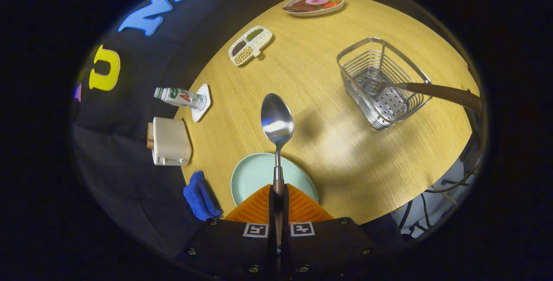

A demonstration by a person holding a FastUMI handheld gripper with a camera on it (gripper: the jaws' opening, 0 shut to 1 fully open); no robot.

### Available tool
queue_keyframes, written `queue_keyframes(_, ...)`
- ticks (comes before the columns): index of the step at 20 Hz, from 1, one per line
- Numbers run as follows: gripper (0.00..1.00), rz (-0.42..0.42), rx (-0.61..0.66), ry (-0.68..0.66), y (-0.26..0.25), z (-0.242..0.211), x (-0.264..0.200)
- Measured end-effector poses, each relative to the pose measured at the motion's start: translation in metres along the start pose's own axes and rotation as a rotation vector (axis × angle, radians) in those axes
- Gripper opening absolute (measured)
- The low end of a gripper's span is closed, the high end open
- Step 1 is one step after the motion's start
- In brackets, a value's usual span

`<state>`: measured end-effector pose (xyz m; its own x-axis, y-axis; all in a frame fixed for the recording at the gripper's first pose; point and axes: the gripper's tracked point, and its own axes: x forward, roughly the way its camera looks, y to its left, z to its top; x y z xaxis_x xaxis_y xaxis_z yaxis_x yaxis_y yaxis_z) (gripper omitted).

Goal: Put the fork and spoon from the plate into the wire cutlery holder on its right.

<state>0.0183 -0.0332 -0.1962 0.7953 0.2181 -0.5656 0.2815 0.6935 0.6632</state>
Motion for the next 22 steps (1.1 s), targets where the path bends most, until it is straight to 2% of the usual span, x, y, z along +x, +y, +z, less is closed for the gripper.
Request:
queue_keyframes(10,0.05,-0.019,0.174,-0.124,-0.048,0.032,-0.035)
queue_keyframes(22,0.04,-0.034,0.236,-0.14,-0.064,0.035,-0.039)
